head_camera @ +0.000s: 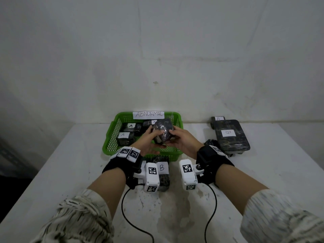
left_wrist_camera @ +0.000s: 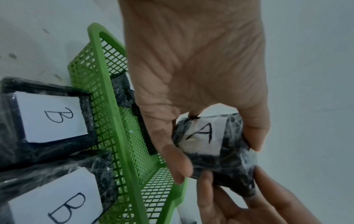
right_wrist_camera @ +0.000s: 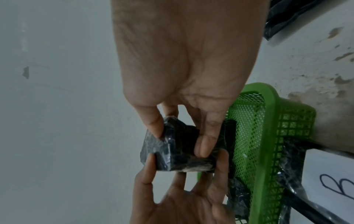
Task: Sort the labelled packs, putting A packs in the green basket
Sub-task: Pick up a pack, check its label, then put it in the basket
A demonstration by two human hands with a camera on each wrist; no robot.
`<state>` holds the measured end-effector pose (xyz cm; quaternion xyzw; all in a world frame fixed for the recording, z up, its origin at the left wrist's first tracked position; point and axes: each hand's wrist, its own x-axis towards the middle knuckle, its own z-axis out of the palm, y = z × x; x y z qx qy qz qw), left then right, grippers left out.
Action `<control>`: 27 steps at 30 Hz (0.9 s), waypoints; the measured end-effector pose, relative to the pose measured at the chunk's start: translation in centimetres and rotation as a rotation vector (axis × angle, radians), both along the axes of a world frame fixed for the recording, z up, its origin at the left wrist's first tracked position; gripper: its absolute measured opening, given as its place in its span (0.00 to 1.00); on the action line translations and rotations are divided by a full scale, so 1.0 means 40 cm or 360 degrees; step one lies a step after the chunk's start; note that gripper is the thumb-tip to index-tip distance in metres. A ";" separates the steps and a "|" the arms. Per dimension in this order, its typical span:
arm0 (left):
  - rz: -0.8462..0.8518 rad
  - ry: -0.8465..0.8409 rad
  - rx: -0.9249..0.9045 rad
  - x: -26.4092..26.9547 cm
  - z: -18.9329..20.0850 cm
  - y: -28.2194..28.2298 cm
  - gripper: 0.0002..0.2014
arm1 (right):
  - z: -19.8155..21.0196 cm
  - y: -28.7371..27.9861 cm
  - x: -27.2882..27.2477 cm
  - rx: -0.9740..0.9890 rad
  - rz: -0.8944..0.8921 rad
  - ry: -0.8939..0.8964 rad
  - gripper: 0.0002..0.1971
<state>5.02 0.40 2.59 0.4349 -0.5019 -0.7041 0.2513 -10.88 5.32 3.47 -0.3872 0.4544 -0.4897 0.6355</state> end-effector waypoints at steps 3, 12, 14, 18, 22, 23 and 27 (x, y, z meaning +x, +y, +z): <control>0.0011 -0.0090 -0.0081 0.004 -0.006 0.000 0.30 | -0.002 -0.005 0.003 -0.0008 -0.0160 -0.0006 0.15; 0.0107 -0.0511 -0.0540 0.002 0.049 0.003 0.16 | -0.023 -0.028 -0.017 0.0058 -0.0360 0.0408 0.24; 0.0037 -0.0460 -0.0627 -0.002 0.070 0.014 0.12 | -0.028 -0.031 -0.026 0.0162 -0.0354 0.0334 0.23; -0.0052 -0.0429 -0.0758 -0.023 0.092 0.027 0.13 | -0.023 -0.022 -0.036 0.0570 -0.0369 -0.0219 0.20; -0.0037 -0.0389 -0.0782 -0.039 0.088 0.021 0.16 | -0.036 -0.035 -0.021 0.0705 -0.0372 -0.0304 0.30; 0.0007 -0.0359 -0.0748 -0.041 0.086 0.017 0.15 | -0.032 -0.032 -0.020 0.0663 -0.0331 -0.0278 0.34; 0.0137 -0.0234 -0.0624 -0.039 0.081 0.006 0.10 | -0.004 -0.014 -0.025 0.0520 -0.0178 -0.0187 0.30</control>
